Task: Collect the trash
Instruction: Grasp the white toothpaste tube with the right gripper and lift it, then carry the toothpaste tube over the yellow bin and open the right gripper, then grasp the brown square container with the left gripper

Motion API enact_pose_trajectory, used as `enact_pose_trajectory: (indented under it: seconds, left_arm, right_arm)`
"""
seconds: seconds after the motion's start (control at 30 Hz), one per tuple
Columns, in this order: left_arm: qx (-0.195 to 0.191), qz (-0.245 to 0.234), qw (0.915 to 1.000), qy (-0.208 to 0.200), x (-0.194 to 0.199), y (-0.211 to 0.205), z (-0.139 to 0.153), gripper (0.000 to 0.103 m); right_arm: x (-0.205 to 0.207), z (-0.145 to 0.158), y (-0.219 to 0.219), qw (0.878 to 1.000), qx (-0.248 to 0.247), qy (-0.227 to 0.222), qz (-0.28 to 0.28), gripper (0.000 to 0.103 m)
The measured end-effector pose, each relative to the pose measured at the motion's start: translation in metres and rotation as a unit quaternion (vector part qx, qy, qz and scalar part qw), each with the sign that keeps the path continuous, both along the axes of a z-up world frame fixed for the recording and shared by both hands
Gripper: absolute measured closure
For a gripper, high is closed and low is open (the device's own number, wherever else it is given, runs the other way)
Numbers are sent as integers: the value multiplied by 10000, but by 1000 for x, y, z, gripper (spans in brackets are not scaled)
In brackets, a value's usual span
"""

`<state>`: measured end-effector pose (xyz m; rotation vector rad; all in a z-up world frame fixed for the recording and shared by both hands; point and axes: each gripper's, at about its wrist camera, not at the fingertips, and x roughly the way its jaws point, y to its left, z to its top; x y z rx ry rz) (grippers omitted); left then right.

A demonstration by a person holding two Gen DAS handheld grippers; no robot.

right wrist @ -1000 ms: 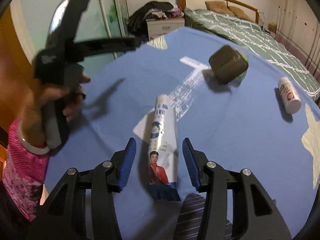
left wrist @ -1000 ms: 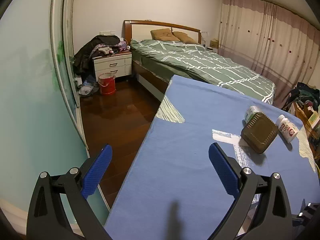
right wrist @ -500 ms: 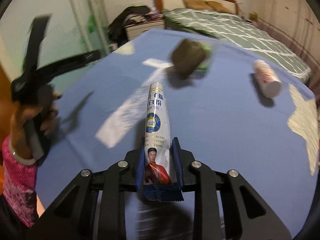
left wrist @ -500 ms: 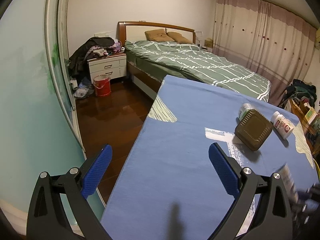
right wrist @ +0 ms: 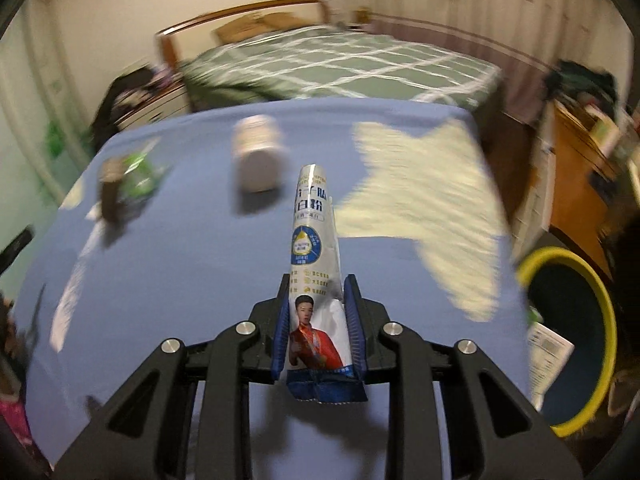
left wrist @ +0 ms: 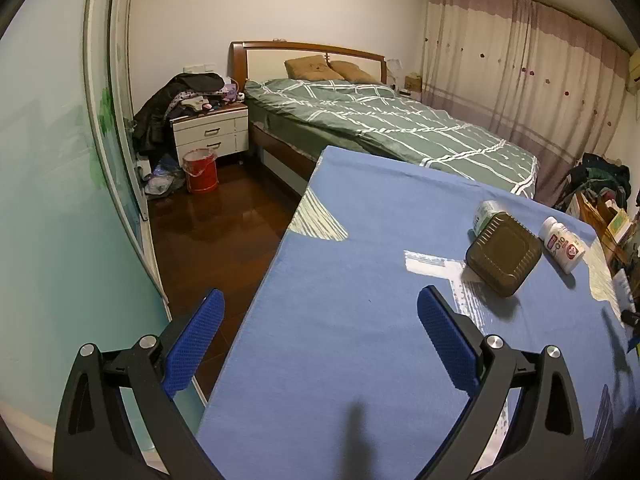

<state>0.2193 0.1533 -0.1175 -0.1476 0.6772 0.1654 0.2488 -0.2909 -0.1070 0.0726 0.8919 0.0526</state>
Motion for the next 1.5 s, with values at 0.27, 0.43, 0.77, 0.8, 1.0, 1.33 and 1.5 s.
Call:
enact_pose_trajectory:
  seconds: [0.27,0.43,0.77,0.8,1.0,1.33,1.5]
  left_arm:
    - [-43,-66,10000,23,-1,-1,0,7]
    - [-28,-133,9999,20,-1,-3,0,7]
    - [37,-530,9986,-30,-1,-19,2,7]
    - [32,-629,9980,-27,0,-23,2,7]
    - [32,-1284,9916,118,6,-57,4,7]
    - [619,-2461,9665,378,53,-126,16,7]
    - [666,-2784,9565,562,88,-139,7,7]
  right_arm:
    - [-6,-2,-112,9882,-77,-57,-1529,78]
    - [-12,-12,-165,9722,-226,9,-2330,78]
    - [-30,-19,-212,9516,-161,-58,-3070,67]
    - [-31,-18,-209,9531,-128,-120,-3021,67]
    - [-24,-12,-164,9713,-102,-543,-2315,62]
    - [-28,-15,-148,9822,-108,-521,-1801,62]
    - [-28,-12,-125,9845,-100,-496,-1682,62]
